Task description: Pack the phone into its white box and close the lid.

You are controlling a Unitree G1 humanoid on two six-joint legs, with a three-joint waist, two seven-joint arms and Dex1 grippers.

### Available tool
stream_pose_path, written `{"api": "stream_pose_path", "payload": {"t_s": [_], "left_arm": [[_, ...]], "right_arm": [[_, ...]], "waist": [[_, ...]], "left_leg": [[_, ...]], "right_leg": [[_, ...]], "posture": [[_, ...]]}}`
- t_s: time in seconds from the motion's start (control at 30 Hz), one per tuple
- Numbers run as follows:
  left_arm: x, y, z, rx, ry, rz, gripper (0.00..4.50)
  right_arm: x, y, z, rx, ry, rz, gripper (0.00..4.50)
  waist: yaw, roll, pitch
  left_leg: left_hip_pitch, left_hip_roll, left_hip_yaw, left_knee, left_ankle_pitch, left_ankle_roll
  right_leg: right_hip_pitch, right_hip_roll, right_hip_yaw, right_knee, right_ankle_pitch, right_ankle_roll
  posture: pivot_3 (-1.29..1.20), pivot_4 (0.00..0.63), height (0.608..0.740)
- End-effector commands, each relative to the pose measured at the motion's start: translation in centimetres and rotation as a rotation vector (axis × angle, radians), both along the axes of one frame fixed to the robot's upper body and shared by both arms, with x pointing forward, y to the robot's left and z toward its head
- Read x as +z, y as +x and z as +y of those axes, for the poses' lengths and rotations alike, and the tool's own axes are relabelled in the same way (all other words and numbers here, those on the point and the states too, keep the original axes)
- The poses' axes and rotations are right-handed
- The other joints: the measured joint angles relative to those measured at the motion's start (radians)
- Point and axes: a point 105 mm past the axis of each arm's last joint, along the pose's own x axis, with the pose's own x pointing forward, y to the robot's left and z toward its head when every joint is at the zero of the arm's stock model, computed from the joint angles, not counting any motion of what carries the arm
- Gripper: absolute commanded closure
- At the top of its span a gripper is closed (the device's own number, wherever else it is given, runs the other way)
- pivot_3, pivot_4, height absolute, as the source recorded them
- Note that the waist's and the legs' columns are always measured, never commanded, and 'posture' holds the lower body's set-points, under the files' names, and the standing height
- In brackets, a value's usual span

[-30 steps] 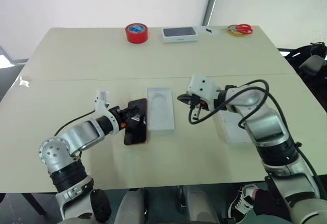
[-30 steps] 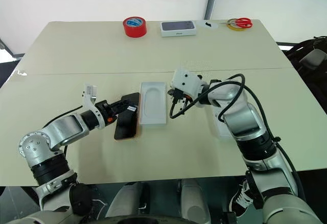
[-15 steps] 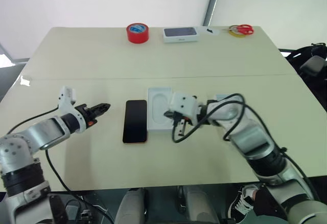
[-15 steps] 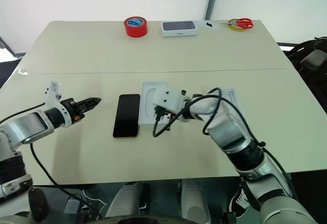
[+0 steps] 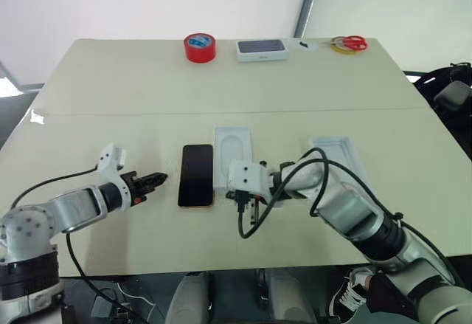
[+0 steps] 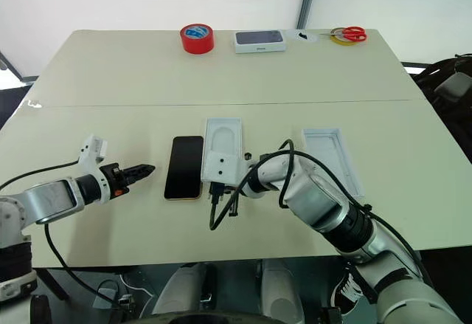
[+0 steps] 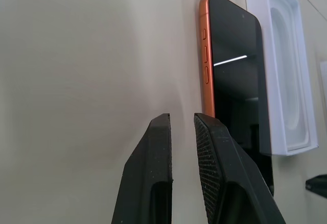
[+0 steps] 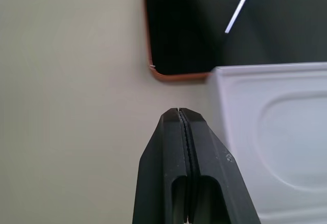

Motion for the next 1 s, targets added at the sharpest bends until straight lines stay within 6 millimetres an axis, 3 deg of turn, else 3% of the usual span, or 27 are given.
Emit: {"api": "stream_pose_path", "payload": {"t_s": [0.03,0.37,1.0], "left_arm": [[1.2,0.1,-0.4,-0.027,0.004,-0.045,3.77],[1.5,0.0,-0.8,-0.040,-0.013,-0.056,3.77],[0.5,0.9,-4.5,-0.119,-0.056,-0.032,3.77]], "right_arm": [[-0.2,0.3,0.9,-0.017,-0.004,-0.010,4.50],[-1.2,2.8,1.4,-0.107,-0.067,-0.123,4.50],[-2.7,4.6,3.9,-0.207,0.000,-0.084,4.50]], "waist": [[0.000,0.000,0.000],[0.000,0.000,0.000],[-0.004,0.000,-0.001]], "left_leg": [[0.000,0.000,0.000,0.000,0.000,0.000],[0.000,0.000,0.000,0.000,0.000,0.000],[0.001,0.001,0.000,0.000,0.000,0.000]], "right_leg": [[0.000,0.000,0.000,0.000,0.000,0.000],[0.000,0.000,0.000,0.000,0.000,0.000],[0.001,0.001,0.000,0.001,0.000,0.000]], "posture": [[0.00,0.150,0.732],[0.00,0.150,0.732],[0.00,0.150,0.732]]}}
